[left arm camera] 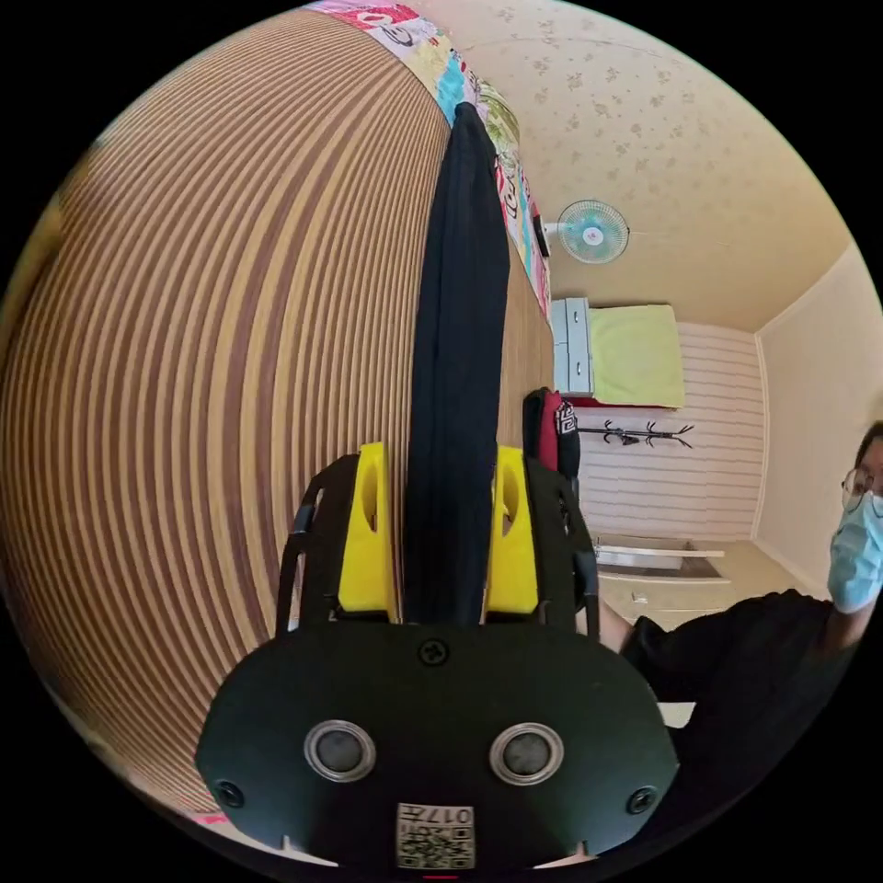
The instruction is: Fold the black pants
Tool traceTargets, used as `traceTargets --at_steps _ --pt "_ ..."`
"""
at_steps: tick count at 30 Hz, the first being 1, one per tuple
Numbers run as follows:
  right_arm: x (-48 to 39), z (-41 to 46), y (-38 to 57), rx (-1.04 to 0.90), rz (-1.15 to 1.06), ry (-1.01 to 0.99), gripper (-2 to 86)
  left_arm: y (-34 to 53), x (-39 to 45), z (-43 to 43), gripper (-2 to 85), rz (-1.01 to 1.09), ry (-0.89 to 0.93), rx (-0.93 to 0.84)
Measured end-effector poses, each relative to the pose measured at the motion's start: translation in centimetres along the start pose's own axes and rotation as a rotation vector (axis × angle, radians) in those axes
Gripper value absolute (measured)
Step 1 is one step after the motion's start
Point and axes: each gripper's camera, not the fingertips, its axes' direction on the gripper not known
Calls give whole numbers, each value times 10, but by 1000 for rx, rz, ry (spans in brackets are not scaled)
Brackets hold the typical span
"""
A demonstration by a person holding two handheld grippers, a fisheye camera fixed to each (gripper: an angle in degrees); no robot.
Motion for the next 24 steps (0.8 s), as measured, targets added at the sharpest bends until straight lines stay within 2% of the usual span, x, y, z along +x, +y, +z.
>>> traceTargets --at_steps 5,11,15,19,21,24 --pt "-13 18 -82 -60 -36 -125 149 -60 -13 57 152 -24 -24 -103" --pt "-41 39 -61 -194 -70 -110 142 -26 -21 95 134 20 -143 -274" --pt "-42 39 -44 -165 -38 -172 129 -26 -67 111 99 -48 -47 -241" --pt "-55 50 -75 -135 -24 -189 105 -50 -98 140 75 -40 56 -285" --pt "-62 61 -89 -172 -11 -171 80 -59 -102 155 66 10 29 -351" --pt "-87 72 -92 -248 -78 -81 44 -49 -90 151 56 143 11 -328"
